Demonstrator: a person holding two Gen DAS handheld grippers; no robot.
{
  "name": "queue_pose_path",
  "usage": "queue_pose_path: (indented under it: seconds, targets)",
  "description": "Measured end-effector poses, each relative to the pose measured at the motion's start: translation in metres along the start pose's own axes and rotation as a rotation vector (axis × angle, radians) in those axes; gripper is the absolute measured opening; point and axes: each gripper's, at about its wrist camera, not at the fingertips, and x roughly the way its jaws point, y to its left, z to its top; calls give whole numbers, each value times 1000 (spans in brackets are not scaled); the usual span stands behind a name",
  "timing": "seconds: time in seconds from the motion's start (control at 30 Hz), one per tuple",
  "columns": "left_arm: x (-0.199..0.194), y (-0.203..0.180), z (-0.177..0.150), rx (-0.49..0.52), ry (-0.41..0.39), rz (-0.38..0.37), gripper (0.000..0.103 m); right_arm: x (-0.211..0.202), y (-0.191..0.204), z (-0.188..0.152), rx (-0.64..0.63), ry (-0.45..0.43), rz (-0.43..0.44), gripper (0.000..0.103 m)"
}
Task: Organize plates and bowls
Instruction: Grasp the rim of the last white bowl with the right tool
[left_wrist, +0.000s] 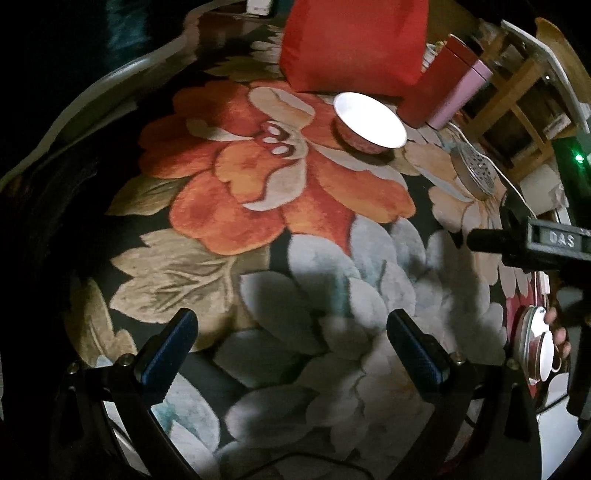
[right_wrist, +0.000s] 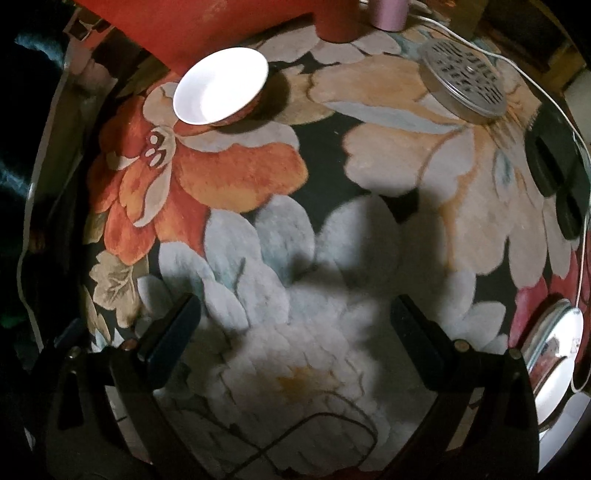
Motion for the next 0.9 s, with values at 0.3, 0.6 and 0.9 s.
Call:
queue_pose_path:
  seconds: [0.3,0.6,0.9]
  targets:
    - [-7,52,11,-84,-28,24,102,22,5,59,142,-78,37,103]
    - [-17,80,0,-91,-27,56,102,51,9,116,275,-145,142,87]
    - [-22,76,-11,-36,-10,48,102,89,20,136,313,-91,197,32]
